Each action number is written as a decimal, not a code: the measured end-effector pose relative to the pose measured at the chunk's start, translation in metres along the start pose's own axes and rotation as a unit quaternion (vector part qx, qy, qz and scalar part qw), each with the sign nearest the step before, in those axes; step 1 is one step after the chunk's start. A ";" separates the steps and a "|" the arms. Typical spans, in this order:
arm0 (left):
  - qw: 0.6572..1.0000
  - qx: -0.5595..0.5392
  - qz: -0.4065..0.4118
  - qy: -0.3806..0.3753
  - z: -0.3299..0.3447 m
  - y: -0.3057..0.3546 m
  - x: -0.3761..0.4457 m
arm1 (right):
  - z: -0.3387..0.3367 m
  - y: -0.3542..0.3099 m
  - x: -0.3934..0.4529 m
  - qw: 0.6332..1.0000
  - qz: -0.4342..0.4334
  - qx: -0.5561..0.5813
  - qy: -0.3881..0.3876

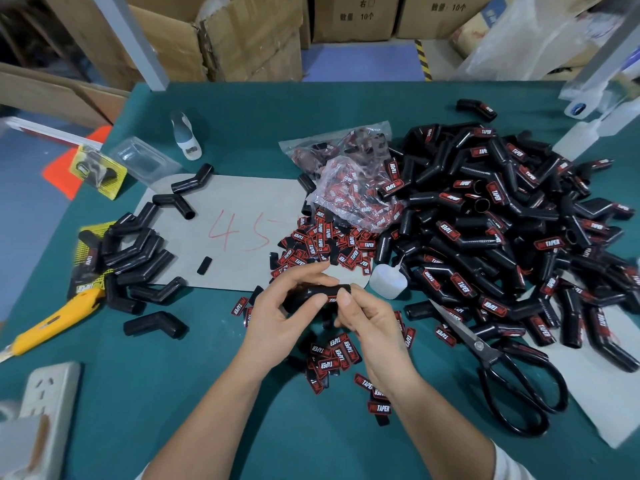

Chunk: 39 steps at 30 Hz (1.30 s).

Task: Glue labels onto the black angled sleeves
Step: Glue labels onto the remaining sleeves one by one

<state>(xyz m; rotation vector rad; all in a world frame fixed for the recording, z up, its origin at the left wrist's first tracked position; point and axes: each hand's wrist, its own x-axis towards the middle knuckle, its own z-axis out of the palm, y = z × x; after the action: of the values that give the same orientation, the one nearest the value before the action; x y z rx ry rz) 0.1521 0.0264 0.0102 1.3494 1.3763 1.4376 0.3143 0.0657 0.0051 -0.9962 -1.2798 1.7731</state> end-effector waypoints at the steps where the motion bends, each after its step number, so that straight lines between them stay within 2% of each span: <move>1: 1.000 -0.004 -0.003 0.002 0.000 -0.001 0.000 | 0.000 0.000 0.000 1.000 -0.001 -0.006 -0.005; 8: 1.000 0.020 0.012 -0.009 -0.003 -0.007 0.001 | -0.002 0.001 0.001 1.000 0.006 -0.004 -0.002; 11: 0.988 0.118 0.100 -0.004 -0.003 -0.010 0.001 | -0.001 -0.003 0.001 0.999 0.045 0.007 -0.005; 14: 0.947 0.252 0.200 -0.011 -0.002 -0.014 0.002 | -0.001 -0.010 0.001 0.992 0.108 0.069 -0.023; 17: 0.930 0.287 0.230 0.000 -0.004 -0.015 0.005 | -0.003 -0.016 0.001 0.986 0.131 0.075 -0.070; 22: 0.922 0.314 0.228 -0.020 -0.007 -0.013 0.006 | -0.006 -0.015 0.000 0.984 0.135 0.050 -0.101; 25: 0.926 0.308 0.216 -0.038 -0.011 -0.012 0.006 | -0.004 -0.017 -0.001 0.986 0.126 0.062 -0.088; 34: 0.954 0.215 0.193 -0.084 -0.018 -0.012 0.005 | -0.003 -0.029 -0.004 0.989 0.098 0.047 -0.100; 39: 0.956 0.213 0.176 -0.101 -0.022 -0.010 0.004 | -0.006 -0.031 -0.005 0.994 0.076 0.010 -0.080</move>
<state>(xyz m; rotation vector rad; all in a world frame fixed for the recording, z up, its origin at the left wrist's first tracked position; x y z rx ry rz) 0.1287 0.0273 0.0038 2.0462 1.4088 1.2074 0.3250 0.0711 0.0344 -0.9784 -1.3106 2.0126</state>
